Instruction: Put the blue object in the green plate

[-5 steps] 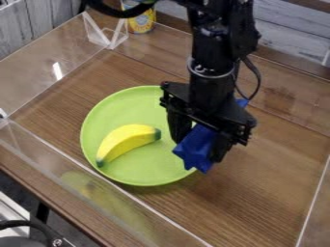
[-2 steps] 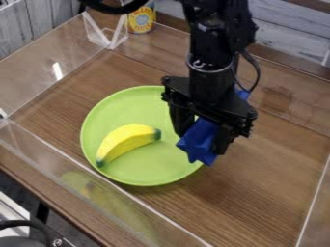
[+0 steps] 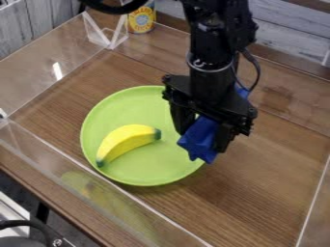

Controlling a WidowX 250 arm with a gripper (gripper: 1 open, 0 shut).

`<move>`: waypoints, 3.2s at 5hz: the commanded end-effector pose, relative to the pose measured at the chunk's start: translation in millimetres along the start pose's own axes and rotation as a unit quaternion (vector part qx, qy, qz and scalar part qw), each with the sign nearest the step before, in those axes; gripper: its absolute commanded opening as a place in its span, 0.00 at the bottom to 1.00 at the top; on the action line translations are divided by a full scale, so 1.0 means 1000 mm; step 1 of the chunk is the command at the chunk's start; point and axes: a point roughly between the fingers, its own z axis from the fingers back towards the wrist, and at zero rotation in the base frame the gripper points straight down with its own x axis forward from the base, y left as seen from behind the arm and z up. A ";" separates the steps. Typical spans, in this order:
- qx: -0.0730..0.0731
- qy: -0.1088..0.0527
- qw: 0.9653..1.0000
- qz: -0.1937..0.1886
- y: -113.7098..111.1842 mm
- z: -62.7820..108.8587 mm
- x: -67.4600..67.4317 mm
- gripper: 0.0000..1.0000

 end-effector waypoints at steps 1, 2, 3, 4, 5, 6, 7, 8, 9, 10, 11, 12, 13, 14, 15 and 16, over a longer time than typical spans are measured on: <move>-0.005 -0.047 0.999 0.004 0.001 0.021 0.015 0.00; -0.004 -0.050 0.999 0.004 0.001 0.021 0.015 0.00; -0.003 -0.052 0.999 0.007 0.001 0.021 0.015 0.00; -0.001 -0.053 0.999 0.009 0.001 0.020 0.014 0.00; -0.001 -0.054 0.998 0.010 0.000 0.020 0.013 0.00; -0.001 -0.055 0.998 0.011 -0.001 0.020 0.012 0.00; 0.000 -0.054 0.998 0.013 -0.001 0.019 0.011 0.00; 0.001 -0.053 0.998 0.014 -0.001 0.018 0.009 0.00; 0.002 -0.051 0.999 0.016 -0.001 0.018 0.007 0.00; 0.004 -0.057 0.998 0.020 0.003 0.018 0.015 0.00; 0.006 -0.064 0.998 0.026 0.008 0.018 0.022 0.00; 0.005 -0.069 0.997 0.031 0.010 0.013 0.034 0.00; 0.001 -0.071 0.997 0.032 0.009 0.006 0.044 0.00; -0.004 -0.074 0.997 0.031 0.007 -0.002 0.055 0.00; -0.008 -0.078 0.996 0.031 0.008 -0.009 0.064 0.00; -0.010 -0.079 0.996 0.031 0.007 -0.013 0.068 1.00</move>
